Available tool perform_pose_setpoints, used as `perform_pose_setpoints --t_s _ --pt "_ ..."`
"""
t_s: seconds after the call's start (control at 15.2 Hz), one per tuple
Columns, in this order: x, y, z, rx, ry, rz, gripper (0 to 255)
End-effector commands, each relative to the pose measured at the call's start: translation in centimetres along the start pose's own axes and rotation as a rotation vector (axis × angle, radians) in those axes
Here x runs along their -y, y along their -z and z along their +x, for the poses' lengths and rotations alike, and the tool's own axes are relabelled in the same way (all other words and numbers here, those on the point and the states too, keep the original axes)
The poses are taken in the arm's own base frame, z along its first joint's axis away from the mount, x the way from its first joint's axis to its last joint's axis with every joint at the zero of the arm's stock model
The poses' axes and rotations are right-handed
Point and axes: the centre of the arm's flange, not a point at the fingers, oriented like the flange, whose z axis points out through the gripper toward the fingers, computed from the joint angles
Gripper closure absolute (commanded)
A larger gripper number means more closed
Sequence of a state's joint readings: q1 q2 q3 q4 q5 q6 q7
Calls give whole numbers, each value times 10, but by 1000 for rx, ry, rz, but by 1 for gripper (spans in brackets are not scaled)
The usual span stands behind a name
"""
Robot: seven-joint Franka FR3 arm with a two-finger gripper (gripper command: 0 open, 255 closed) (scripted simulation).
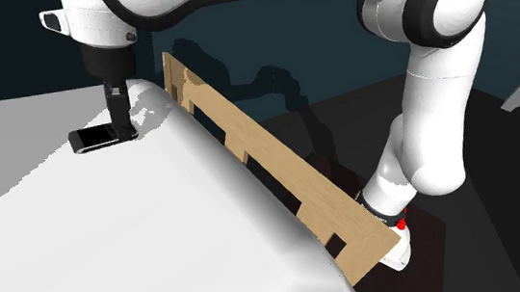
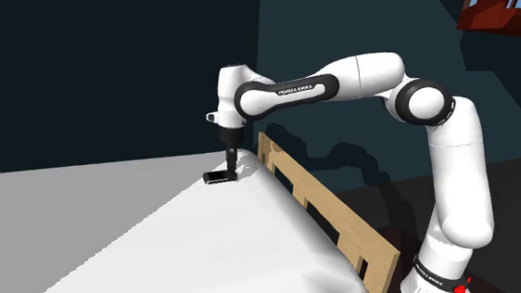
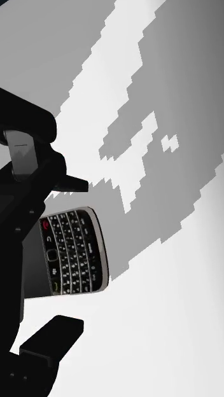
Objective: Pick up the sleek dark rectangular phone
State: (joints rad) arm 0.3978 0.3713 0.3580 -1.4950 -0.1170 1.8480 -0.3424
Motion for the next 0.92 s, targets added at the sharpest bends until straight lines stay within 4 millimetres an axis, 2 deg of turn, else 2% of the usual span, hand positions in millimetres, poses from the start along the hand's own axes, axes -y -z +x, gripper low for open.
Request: perform_pose_setpoints --t_s 0.0,0.07,0.13,0.73,0.86 --pt "0 -10 0 0 0 0 0" --pt "0 -10 -1 0 0 0 0" --pt "1 -10 0 0 0 0 255" --pt "0 -10 0 0 0 0 255" --pt "0 1 0 0 0 0 255"
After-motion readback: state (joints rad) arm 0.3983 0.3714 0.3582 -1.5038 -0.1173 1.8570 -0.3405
